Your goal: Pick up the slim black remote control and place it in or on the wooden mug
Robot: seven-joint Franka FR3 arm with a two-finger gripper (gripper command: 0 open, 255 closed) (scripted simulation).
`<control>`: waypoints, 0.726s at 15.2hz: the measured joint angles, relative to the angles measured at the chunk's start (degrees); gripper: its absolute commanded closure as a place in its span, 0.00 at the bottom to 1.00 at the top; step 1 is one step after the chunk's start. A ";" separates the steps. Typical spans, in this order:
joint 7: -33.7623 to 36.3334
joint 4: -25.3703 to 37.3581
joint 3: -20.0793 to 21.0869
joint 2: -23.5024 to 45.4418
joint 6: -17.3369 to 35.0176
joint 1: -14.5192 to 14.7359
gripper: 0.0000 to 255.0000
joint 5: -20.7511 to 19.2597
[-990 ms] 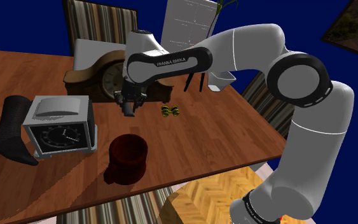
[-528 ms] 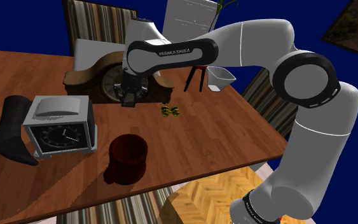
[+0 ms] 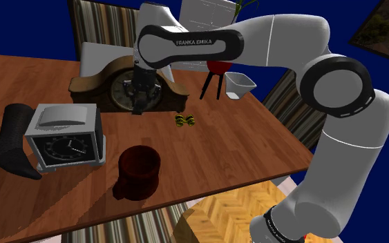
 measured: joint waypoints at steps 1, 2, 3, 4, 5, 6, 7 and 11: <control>-0.13 0.39 0.03 -0.37 -0.71 -0.11 1.00 0.15; -0.10 0.71 0.10 -0.71 -1.32 -0.10 1.00 0.26; -0.04 1.34 0.14 -0.79 -2.01 -0.04 1.00 0.28; -0.02 2.15 0.16 -0.78 -2.80 0.02 1.00 0.29; -0.06 2.78 0.19 -0.89 -3.54 0.02 1.00 0.34; 0.03 3.62 0.22 -0.86 -4.35 0.12 1.00 0.33; 0.05 4.44 0.25 -0.85 -5.16 0.17 1.00 0.34; 0.01 6.90 0.33 -1.19 -7.92 0.23 1.00 0.47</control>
